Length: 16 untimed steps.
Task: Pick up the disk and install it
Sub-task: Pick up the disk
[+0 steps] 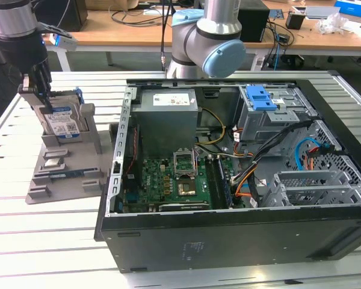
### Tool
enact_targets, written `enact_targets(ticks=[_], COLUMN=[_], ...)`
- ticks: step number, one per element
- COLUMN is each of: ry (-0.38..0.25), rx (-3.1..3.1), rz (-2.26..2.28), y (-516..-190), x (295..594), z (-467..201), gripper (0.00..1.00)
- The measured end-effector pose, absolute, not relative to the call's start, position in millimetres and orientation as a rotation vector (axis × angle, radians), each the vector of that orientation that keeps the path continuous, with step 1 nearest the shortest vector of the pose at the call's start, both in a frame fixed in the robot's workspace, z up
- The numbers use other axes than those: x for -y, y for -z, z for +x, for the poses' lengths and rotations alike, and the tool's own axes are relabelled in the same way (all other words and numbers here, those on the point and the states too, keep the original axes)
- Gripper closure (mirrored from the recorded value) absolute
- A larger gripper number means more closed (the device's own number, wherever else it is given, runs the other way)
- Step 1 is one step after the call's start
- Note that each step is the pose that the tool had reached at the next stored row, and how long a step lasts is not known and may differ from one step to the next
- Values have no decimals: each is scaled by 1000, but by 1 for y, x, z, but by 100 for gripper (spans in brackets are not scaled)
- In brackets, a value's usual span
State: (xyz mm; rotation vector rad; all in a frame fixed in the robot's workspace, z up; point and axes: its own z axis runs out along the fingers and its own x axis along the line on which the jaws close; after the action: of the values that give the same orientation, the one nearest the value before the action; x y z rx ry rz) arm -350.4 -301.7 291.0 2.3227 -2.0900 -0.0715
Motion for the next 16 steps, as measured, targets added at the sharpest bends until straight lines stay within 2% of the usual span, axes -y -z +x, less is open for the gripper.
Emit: enact_targets(ticks=[16], ry=[72], rx=[2090], rz=[2323], y=[-302], x=[302], z=[-350], gripper=[63])
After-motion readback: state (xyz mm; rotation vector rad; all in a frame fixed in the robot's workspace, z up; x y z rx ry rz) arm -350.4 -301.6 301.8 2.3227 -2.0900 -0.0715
